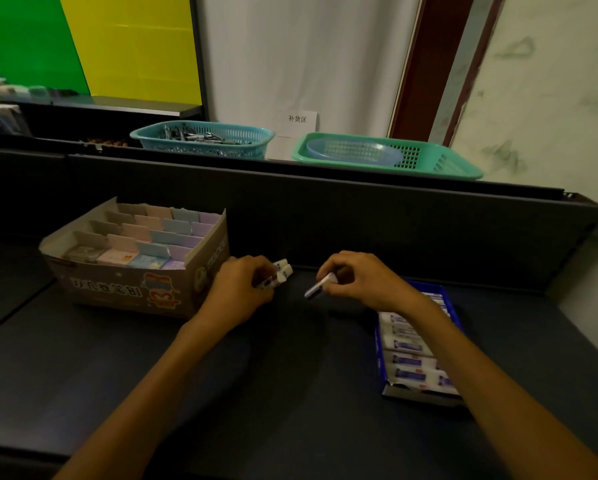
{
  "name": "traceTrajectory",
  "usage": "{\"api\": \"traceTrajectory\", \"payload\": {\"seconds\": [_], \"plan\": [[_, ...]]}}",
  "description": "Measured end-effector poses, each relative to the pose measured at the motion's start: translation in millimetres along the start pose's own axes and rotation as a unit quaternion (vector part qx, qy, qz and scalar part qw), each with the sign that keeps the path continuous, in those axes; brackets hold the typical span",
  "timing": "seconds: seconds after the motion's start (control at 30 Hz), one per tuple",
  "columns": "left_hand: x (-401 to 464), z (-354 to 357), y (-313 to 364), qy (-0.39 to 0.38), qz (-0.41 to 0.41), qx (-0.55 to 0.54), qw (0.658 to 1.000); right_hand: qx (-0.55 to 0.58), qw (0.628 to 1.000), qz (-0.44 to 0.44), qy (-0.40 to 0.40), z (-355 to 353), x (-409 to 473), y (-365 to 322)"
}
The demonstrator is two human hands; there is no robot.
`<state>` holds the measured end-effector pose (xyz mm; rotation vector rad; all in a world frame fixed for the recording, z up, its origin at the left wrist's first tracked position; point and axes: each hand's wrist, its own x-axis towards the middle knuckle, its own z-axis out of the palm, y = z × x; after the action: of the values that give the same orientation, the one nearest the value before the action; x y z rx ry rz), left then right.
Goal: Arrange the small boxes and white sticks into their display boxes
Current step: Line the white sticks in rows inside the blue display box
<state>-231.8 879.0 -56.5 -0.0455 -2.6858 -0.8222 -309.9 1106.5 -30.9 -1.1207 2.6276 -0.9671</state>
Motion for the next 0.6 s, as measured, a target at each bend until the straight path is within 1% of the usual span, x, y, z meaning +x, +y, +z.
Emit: {"api": "traceTrajectory", "payload": {"seconds": [0.07,0.13,0.23,0.33,0.43,0.6], "plan": [[-1.9,0.2,13.2,0.005,0.021,-0.044,0.999,0.046,0.999,0.005,0.007,-9.0,-15.1,2.9],[-3.5,1.9,28.3,-0.009,0.03,-0.093,0.995,0.096,0.995,0.011,0.023,-16.3,-29.6,7.0],[-5.1,8.8,49.9,-0.036,0.038,-0.156,0.986,0.175,0.982,0.023,0.067,-24.8,-48.2,12.1],[-6.7,16.7,66.0,-0.053,0.035,-0.199,0.978,0.226,0.967,0.029,0.11,-31.9,-64.3,15.1],[-7.3,25.0,78.2,-0.074,0.053,-0.19,0.978,0.27,0.952,0.043,0.135,-36.8,-79.8,19.4],[-9.1,38.5,94.1,-0.08,0.074,-0.15,0.983,0.292,0.941,0.051,0.163,-40.0,-99.1,26.4]]}}
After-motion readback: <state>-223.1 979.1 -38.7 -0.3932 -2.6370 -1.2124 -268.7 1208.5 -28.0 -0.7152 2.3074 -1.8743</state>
